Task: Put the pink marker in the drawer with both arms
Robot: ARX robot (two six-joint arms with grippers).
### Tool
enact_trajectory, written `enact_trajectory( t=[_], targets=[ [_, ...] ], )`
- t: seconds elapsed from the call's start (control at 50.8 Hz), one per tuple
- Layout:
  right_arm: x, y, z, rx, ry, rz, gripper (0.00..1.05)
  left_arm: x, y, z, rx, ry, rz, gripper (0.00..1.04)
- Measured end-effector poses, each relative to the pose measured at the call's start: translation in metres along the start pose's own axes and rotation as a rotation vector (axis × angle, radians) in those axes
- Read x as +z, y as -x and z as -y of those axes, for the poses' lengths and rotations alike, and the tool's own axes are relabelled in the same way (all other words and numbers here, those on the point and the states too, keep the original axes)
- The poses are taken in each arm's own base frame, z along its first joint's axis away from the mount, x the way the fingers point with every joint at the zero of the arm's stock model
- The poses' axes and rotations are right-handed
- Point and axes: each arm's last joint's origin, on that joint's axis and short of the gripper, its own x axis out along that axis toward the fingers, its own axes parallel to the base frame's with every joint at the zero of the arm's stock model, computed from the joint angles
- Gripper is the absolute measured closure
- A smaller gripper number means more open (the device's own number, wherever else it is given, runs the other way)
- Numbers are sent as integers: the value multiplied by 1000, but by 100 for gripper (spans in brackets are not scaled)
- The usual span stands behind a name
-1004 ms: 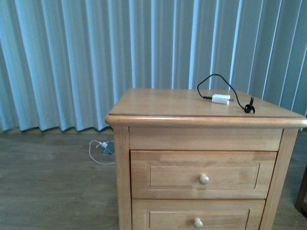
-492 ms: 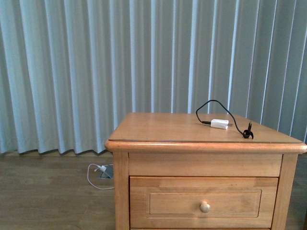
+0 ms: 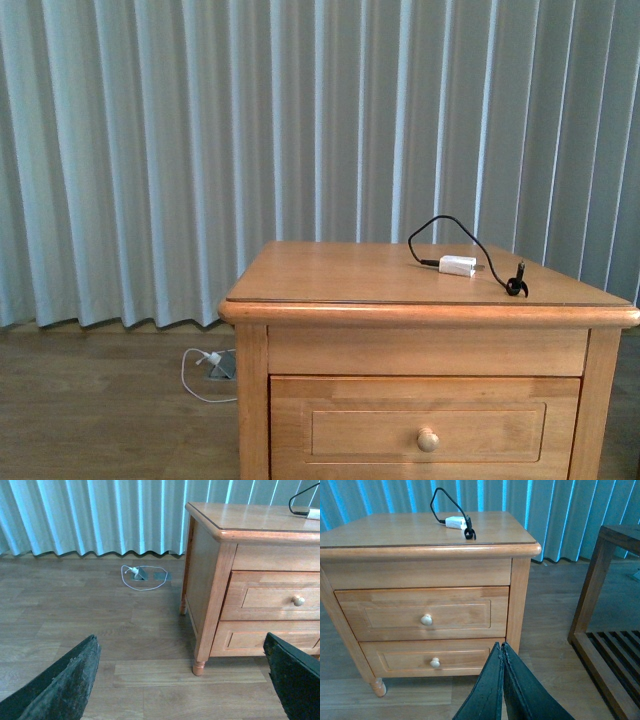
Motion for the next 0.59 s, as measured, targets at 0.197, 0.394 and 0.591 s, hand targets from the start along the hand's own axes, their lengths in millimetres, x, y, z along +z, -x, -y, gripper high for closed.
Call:
enact_trajectory(
  t=[0.197, 0.394, 0.591],
  targets=[
    [-5, 10, 0, 0, 0, 5, 103, 0, 0, 0, 0, 0, 0, 6],
    [-13, 17, 0, 0, 0, 16, 103, 0, 0, 0, 0, 0, 0, 6],
    [-15, 24, 0, 0, 0, 17, 103, 0, 0, 0, 0, 0, 0, 6]
  ],
)
